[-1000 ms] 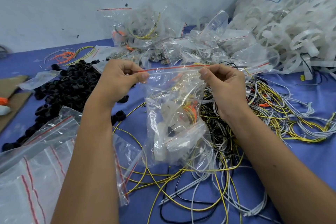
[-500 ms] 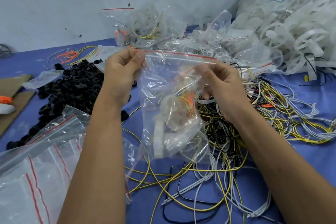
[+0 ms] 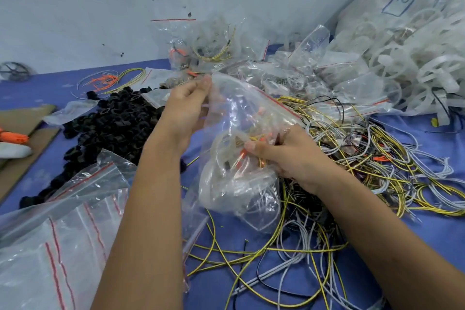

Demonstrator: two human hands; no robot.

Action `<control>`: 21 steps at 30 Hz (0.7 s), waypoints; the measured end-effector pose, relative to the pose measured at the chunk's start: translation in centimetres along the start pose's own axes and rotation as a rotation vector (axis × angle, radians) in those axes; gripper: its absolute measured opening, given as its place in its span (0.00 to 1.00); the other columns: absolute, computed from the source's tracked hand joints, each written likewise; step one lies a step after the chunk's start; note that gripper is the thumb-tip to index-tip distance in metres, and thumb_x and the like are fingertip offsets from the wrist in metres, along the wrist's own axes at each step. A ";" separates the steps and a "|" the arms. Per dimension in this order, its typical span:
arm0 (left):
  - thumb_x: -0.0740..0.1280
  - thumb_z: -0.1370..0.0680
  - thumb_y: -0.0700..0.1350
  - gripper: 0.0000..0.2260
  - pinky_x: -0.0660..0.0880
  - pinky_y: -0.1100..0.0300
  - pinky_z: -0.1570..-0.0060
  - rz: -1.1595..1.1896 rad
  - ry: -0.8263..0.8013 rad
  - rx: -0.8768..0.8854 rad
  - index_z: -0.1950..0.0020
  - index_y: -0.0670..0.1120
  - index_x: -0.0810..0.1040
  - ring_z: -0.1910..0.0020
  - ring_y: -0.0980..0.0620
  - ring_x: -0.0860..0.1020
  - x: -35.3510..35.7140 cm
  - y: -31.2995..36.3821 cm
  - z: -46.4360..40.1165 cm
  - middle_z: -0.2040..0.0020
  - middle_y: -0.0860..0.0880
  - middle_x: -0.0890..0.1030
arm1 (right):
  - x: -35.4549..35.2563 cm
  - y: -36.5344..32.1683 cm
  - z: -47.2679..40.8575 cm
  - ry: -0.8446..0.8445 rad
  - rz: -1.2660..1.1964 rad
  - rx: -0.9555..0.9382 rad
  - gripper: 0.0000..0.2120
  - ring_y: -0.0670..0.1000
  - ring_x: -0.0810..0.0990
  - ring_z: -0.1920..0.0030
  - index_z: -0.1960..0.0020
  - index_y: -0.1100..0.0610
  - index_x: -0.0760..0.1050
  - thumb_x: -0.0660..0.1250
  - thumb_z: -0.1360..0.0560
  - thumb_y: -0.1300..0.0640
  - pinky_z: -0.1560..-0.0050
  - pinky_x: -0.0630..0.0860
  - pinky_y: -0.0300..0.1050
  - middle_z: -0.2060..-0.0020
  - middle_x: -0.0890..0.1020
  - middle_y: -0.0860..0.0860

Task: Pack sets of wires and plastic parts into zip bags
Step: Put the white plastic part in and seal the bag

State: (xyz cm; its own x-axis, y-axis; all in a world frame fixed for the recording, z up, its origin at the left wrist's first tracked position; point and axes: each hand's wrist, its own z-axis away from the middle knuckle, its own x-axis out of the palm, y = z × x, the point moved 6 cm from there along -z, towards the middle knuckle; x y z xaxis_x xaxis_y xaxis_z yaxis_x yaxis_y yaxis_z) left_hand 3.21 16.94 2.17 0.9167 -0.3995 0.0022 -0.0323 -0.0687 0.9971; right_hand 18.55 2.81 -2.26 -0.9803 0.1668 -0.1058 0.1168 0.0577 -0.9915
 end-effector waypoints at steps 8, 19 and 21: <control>0.52 0.19 0.70 0.33 0.84 0.54 0.66 0.062 0.186 -0.331 0.48 0.41 0.79 0.64 0.43 0.86 -2.6 -2.7 0.0 0.58 0.43 0.87 | -1.5 -4.0 -8.6 0.309 -0.396 0.109 0.06 0.42 0.65 0.81 0.56 0.63 0.76 0.67 0.20 0.67 0.84 0.58 0.33 0.70 0.83 0.53; 0.57 0.15 0.60 0.23 0.79 0.53 0.59 -0.086 0.194 -0.186 0.42 0.39 0.76 0.59 0.43 0.80 1.9 -2.7 -0.5 0.49 0.39 0.82 | -3.2 -5.2 -17.5 0.377 -0.076 0.129 0.07 0.64 0.86 0.53 0.48 0.65 0.75 0.69 0.25 0.71 0.53 0.86 0.55 0.45 0.82 0.67; 0.60 0.15 0.59 0.21 0.79 0.52 0.59 -0.145 0.142 -0.153 0.44 0.40 0.76 0.60 0.44 0.79 3.0 -2.9 -0.4 0.51 0.41 0.81 | -5.0 -3.7 -15.8 0.483 0.232 0.104 0.07 0.62 0.87 0.60 0.57 0.60 0.77 0.67 0.27 0.71 0.57 0.85 0.56 0.51 0.85 0.66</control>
State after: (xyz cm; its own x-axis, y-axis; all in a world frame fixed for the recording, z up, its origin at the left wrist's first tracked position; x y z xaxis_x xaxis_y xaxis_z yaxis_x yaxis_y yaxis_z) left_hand 6.21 16.26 -0.66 0.9543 -0.2629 -0.1419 0.1545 0.0278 0.9876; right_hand 25.53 17.27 3.15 -0.7430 0.5986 -0.2995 0.2806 -0.1277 -0.9513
